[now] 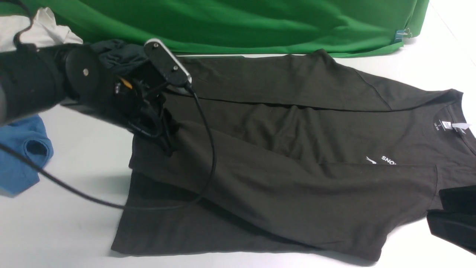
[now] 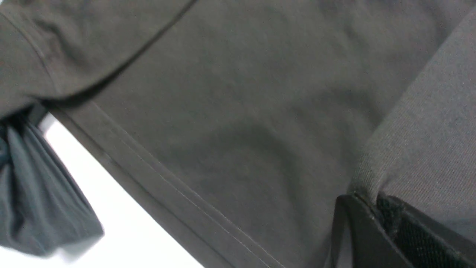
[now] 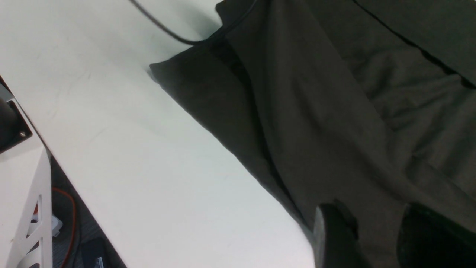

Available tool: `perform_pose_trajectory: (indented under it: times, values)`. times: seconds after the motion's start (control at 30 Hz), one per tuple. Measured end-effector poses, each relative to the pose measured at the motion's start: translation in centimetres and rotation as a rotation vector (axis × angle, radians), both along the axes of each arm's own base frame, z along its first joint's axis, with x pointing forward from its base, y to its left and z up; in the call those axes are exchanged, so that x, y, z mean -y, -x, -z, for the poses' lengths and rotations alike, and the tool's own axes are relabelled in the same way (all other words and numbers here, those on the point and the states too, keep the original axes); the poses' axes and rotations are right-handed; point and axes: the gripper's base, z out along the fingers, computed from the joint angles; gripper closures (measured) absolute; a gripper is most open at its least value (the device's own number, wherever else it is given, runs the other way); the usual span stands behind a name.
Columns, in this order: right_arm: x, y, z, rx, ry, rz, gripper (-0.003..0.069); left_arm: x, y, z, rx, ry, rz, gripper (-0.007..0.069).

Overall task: Fold a long-sleeved shirt on a white desktop.
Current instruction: 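Fold the left side of the black T-shirt inward over its body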

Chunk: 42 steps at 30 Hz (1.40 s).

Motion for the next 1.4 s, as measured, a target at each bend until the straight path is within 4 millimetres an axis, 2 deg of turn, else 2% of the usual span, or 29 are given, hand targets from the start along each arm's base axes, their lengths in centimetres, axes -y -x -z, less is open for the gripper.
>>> perform_pose_trajectory:
  times: [0.17, 0.4, 1.1, 1.27, 1.4]
  values:
    - [0.0, 0.0, 0.0, -0.01, -0.009, 0.01, 0.0421, -0.2, -1.1, -0.2, -0.012, -0.039, -0.033, 0.0589]
    - [0.0, 0.0, 0.0, -0.01, -0.009, 0.01, 0.0421, -0.5, -1.5, -0.4, 0.014, -0.08, -0.051, 0.0589]
    - [0.0, 0.0, 0.0, -0.03, -0.028, 0.03, 0.0421, -0.4, -4.2, 2.9, 0.103, -0.122, -0.05, 0.0587]
    - [0.0, 0.0, 0.0, -0.041, -0.038, 0.041, 0.0421, -0.4, -4.8, 4.0, 0.113, -0.154, -0.026, 0.0545]
    - [0.0, 0.0, 0.0, -0.045, -0.041, 0.044, 0.0421, -0.4, -5.0, 4.5, 0.119, -0.181, -0.005, 0.0445]
